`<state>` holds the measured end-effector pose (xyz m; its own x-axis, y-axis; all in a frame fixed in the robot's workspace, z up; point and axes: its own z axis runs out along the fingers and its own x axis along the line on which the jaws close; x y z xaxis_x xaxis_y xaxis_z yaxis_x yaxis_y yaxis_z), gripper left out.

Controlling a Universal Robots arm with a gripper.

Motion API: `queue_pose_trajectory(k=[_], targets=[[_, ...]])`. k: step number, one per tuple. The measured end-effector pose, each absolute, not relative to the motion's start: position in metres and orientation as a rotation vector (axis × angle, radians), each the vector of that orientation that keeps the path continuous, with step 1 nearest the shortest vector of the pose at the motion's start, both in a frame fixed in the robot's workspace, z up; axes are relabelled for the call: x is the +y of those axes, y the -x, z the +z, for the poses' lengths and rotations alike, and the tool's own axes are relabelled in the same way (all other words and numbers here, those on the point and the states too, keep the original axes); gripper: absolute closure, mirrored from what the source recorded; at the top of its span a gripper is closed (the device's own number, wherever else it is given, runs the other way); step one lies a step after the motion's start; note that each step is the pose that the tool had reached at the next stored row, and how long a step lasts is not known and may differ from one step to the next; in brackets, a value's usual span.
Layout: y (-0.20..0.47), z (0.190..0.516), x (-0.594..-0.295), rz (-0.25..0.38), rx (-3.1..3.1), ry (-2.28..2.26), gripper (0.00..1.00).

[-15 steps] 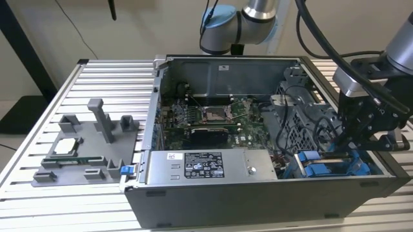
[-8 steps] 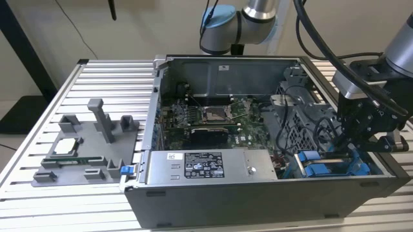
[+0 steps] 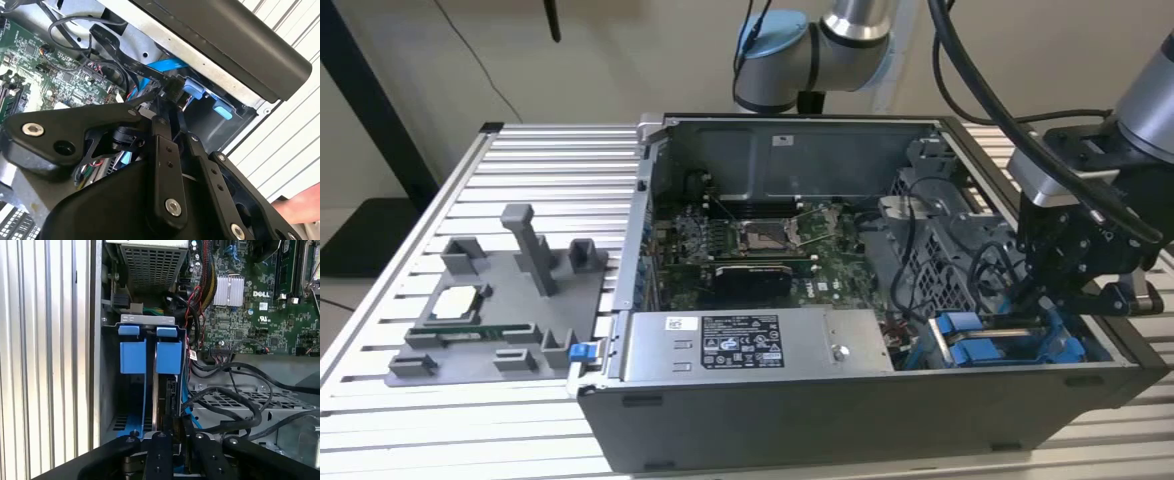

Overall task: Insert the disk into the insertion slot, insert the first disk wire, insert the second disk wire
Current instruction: 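Insert the first disk wire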

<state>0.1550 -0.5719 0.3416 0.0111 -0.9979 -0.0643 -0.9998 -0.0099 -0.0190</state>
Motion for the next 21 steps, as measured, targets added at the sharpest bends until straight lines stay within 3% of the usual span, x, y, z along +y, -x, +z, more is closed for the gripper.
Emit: queue_pose_trajectory(k=[21], targets=[[-0.1552,0.3409,-0.5728,0.048,2.224,2.135,1.00]])
